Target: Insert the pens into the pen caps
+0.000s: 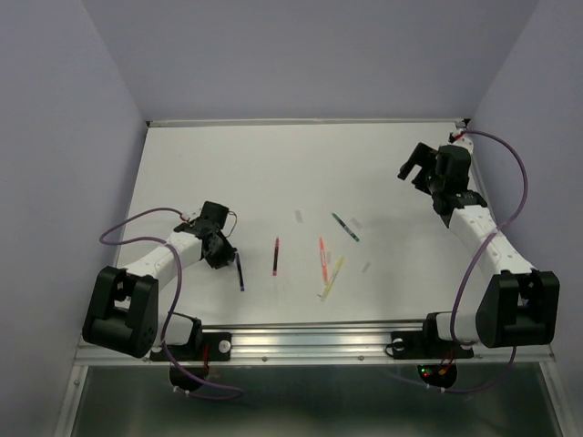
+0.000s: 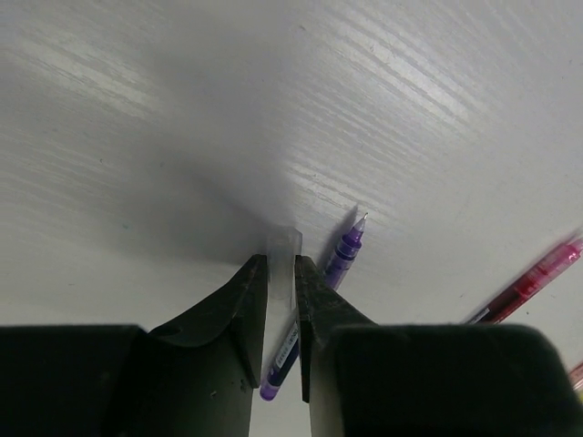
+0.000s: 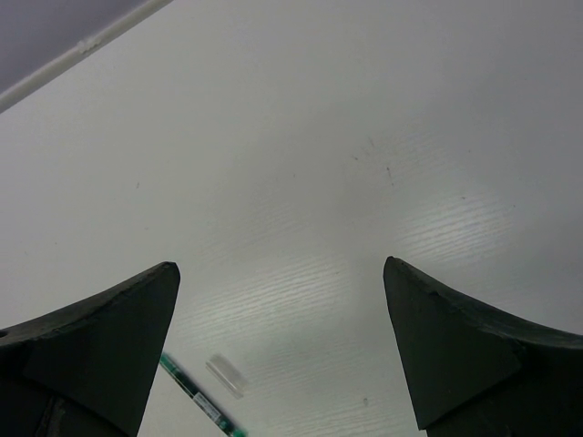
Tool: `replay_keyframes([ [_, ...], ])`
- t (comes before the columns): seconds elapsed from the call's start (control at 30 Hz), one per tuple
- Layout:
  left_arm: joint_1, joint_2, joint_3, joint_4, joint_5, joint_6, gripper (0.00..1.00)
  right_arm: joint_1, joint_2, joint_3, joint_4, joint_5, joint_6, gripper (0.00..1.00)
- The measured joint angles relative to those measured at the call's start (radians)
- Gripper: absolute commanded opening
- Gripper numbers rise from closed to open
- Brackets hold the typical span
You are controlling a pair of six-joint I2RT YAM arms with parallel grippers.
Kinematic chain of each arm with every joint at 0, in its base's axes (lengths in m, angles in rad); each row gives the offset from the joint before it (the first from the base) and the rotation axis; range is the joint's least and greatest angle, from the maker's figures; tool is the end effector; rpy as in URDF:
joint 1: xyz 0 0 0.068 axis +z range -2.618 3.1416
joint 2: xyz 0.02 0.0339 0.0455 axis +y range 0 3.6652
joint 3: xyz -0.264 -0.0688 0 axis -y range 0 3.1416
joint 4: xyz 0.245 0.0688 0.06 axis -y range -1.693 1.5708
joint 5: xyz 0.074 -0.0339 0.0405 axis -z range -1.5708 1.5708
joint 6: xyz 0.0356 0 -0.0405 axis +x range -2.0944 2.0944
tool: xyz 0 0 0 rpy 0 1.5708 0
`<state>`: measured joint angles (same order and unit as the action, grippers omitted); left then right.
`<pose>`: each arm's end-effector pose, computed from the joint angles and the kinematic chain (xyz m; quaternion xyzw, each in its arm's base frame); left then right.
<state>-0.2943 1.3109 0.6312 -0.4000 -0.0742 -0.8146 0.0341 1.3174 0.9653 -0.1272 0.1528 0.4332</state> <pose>0.2229 -0.0648 0.1647 -0.2581 0.9344 -0.0973 0.2255 0.3014 0.0049 0.2905 0.2078 0.8275 0.0564 0.5186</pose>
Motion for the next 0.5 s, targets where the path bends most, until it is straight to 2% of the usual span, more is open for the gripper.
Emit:
replay_keyframes([
  [0.27, 0.000, 0.000, 0.030, -0.051, -0.065, -0.010, 0.00, 0.006, 0.000, 0.003, -0.001, -0.213, -0.076, 1.00],
  [0.37, 0.000, 0.000, 0.045, -0.059, -0.085, -0.014, 0.00, 0.037, 0.000, 0.007, -0.009, -0.246, -0.116, 1.00],
  [0.5, 0.000, 0.000, 0.061, -0.048, -0.099, -0.014, 0.00, 0.197, 0.012, 0.044, -0.027, -0.269, -0.183, 1.00],
])
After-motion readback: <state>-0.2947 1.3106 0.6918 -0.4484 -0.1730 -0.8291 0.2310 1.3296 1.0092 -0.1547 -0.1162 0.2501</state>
